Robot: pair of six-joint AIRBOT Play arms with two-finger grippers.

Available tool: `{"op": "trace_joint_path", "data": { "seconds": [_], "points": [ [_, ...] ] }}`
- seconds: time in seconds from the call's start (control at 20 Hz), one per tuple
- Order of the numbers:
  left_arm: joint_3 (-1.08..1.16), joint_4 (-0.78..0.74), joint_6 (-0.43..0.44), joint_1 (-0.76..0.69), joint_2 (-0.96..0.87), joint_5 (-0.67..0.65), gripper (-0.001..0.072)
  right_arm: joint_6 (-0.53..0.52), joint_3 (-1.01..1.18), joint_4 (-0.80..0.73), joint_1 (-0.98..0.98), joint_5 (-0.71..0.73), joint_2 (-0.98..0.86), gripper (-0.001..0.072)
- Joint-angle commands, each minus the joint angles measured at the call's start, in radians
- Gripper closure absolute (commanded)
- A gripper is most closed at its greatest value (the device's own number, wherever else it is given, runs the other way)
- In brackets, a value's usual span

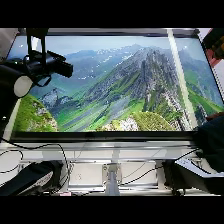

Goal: Fold the clothes and pants, and hang the long-sleeved shirts on hangers.

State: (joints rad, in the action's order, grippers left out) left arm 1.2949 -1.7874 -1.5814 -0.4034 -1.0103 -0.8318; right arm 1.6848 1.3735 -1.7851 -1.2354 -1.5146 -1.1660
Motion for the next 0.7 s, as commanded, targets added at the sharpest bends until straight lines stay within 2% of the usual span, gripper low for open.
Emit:
{"op": "trace_joint_path", "data": {
  "seconds": [0.0,0.15,0.35,0.5,0.65],
  "points": [
    [0.000,0.000,0.000,0.000,0.000,0.000,0.0681,-0.056,0.007,0.095,0.179,0.053,0.002,0.0645],
    [0.000,0.000,0.000,0.000,0.000,0.000,0.0681,-0.057,0.053,0.018,0.507,0.092,0.002,0.0645],
    [0.000,0.000,0.000,0.000,0.000,0.000,0.0681,-0.101,0.123,0.012,0.917,0.204,0.002,0.0644],
    [0.000,0.000,0.000,0.000,0.000,0.000,0.0681,-0.100,0.149,0.008,1.095,0.253,0.002,0.0644],
    [0.000,0.000,0.000,0.000,0.000,0.000,0.0681,-0.100,0.151,0.018,1.174,0.245,0.002,0.0644]
  ]
}}
